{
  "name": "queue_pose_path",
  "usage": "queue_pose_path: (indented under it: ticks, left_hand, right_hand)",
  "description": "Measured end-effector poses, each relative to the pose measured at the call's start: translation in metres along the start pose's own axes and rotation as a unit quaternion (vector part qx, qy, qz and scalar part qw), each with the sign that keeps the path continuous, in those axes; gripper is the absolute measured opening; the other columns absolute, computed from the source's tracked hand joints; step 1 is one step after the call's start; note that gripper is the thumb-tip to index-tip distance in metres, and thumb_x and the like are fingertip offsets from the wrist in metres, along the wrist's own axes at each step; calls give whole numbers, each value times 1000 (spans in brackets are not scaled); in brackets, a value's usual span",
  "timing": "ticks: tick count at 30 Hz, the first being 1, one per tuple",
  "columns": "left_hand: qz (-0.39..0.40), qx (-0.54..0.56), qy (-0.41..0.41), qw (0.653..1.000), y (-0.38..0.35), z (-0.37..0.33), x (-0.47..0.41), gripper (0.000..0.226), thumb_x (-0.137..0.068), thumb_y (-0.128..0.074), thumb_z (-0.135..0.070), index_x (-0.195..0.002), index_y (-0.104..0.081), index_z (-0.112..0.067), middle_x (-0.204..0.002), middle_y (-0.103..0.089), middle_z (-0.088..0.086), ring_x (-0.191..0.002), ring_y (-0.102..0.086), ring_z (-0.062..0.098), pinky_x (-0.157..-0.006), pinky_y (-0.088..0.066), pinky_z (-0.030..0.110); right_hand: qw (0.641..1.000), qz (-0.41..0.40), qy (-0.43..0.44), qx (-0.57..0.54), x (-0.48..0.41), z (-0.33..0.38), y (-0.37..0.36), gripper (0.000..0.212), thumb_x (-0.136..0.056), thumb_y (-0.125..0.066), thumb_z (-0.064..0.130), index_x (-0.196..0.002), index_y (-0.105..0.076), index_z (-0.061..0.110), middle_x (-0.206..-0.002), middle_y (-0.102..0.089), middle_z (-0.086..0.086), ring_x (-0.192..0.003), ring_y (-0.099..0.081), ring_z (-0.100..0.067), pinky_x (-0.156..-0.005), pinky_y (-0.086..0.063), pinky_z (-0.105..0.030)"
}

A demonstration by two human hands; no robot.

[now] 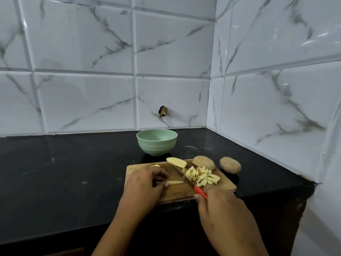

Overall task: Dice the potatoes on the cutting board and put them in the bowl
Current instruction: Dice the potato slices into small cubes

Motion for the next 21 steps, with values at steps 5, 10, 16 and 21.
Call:
queue_pose_path:
  ticks: [5,10,16,21]
  left_hand:
    - [-6,-3,-1,1000,-1,-1,1,19,-82,-72,-24,-90,-63,-40,-89,-63,-25,-87,-58,-12,-73,-40,3]
    - [-16,-55,2,998,2,-3,1,13,-84,-67,-36,-98,-68,-38,-86,-56,-25,-75,-48,-9,-62,-34,4]
    - [-11,-61,22,998,2,-2,0,9,-85,-66,-40,-91,-70,-34,-75,-55,-22,-73,-50,-4,-56,-32,8]
    - [-16,-45,29,998,3,-1,1,5,-84,-68,-38,-84,-70,-33,-71,-53,-23,-71,-49,-4,-53,-31,8]
  right_hand:
    - [998,57,-13,33,3,3,-9,29,-103,-29,44,-114,-47,25,-92,-52,7,-87,-58,-10,-63,-39,-24]
    - [997,58,-13,43,4,4,-8,22,-103,-29,36,-109,-46,23,-84,-46,7,-77,-53,-10,-55,-34,-23]
    - [994,89,-23,59,-2,5,-12,21,-104,-34,29,-115,-48,19,-76,-37,7,-81,-55,-12,-65,-38,-25]
    - [985,153,-15,79,0,11,-14,21,-101,-41,24,-121,-45,18,-107,-58,0,-95,-59,-16,-72,-43,-30]
Point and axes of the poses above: each hand's wrist, its own x-axis away from the middle knuckle, its own y-axis out of the back of the hand, z = x × y, the point moved 6 cm from there along -x, towards the middle knuckle
